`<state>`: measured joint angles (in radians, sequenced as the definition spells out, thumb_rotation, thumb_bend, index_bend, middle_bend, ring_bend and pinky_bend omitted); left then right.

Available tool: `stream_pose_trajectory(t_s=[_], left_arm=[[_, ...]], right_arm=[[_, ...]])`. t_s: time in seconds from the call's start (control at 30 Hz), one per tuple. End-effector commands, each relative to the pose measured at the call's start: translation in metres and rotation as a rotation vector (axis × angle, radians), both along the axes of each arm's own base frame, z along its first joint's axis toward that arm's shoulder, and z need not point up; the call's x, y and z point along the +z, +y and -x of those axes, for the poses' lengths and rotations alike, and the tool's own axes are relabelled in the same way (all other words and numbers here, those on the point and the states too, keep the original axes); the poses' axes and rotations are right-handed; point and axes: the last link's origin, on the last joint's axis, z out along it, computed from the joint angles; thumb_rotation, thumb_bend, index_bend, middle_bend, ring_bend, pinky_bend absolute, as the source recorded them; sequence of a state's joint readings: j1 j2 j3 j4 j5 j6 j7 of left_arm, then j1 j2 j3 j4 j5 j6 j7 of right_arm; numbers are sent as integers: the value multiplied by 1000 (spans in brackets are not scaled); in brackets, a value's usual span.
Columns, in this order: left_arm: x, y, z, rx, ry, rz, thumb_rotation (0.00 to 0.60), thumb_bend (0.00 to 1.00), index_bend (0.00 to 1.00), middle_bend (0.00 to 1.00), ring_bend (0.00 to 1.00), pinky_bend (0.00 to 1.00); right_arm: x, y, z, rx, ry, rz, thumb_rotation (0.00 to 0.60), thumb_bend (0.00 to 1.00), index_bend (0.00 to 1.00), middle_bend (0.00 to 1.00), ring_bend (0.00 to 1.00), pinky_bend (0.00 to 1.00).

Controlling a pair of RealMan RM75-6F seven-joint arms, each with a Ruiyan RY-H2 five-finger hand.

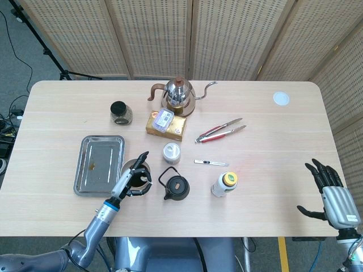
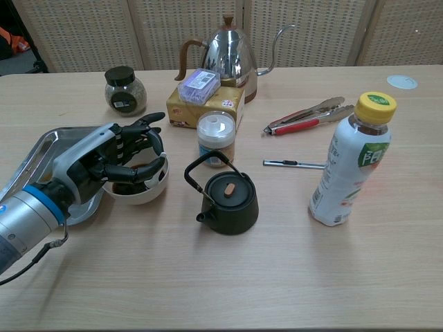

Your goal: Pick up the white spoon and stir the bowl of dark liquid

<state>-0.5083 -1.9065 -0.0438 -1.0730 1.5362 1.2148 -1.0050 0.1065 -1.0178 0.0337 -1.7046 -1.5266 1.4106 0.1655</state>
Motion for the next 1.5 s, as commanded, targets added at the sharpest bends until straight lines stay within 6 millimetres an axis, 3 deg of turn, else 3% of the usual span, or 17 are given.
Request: stream_pose_trajectory(t_s=[0.03,0.2,0.4,0.7,1.0,1.5], left_arm=[[3,-2,6,13,-5,1,600,476,642,0,0,0],[8,0,17,42,-7,-7,600,479,642,0,0,0],[15,16,29,69,20,-53,600,478,641,0,0,0],[6,34,19,73,44,-55,600,478,641,0,0,0],[-2,28,-1,29,31,-41,600,479,641,0,0,0],[1,14,16,59,-3,-14,600,482,642,0,0,0]], right_arm=[[0,0,0,1,1,-1,600,0,0,0,0,0],[-1,1,-1,4,2,-1,600,0,0,0,0,0],[-2,0,0,1,4,-5,600,0,0,0,0,0],[-2,0,0,-3,4,-3,600,0,0,0,0,0],[0,0,0,-1,-2,2,600,0,0,0,0,0],[-1,0,0,2,2,-3,600,0,0,0,0,0]])
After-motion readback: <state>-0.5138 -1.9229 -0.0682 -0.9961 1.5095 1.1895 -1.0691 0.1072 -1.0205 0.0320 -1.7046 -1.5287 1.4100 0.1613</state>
